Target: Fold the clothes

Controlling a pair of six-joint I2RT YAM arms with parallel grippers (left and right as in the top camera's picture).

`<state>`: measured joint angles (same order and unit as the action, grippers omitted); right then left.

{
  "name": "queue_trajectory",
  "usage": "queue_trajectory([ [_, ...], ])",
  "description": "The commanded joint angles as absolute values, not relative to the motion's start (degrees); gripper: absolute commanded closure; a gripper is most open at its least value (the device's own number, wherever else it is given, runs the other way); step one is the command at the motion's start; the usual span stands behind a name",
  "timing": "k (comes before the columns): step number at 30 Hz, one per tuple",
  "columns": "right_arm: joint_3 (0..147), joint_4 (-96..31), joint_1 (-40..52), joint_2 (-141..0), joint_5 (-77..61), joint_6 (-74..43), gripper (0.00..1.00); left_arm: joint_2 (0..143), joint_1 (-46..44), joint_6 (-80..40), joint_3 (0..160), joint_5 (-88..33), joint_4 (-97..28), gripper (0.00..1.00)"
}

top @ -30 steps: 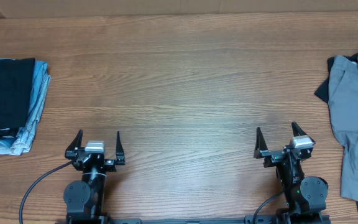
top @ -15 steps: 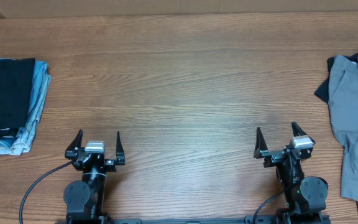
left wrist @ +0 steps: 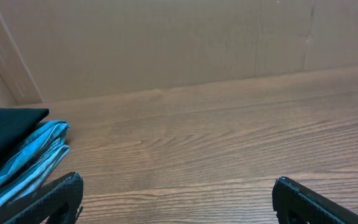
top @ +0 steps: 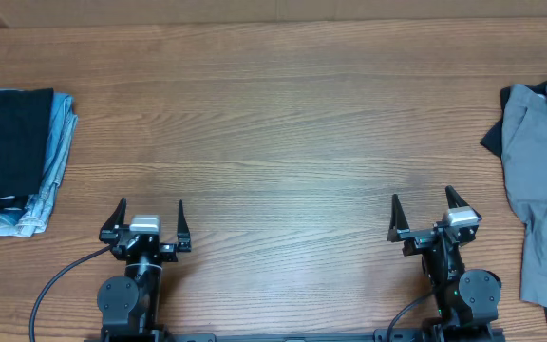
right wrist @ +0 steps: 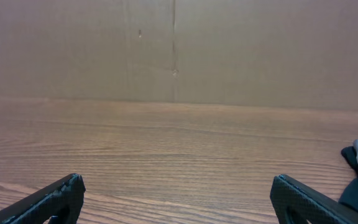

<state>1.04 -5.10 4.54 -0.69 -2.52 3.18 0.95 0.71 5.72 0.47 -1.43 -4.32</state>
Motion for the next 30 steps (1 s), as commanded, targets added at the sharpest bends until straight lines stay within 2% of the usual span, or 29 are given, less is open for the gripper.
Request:
queue_trajectory([
  [1,0.4,-4.7,4.3,-0.2,-2.0,2.9,0.0,0.3,0.3,4.5,0.3,-1.1,-4.4,0.0],
  [23,0.4,-4.6,4.3,-0.2,-2.7,2.9,0.0,0.3,0.3,4.5,0.3,-1.1,-4.4,0.0],
  [27,0.4,-0.4,4.4,-0.2,-16.5,0.8,0.0,0.3,0.3,4.5,0.3,-1.1,-4.4,0.0],
  [30,0.9,-0.2,4.4,-0.2,-18.0,-3.1,0.0,0.3,0.3,4.5,0.3,-1.1,-4.4,0.0],
])
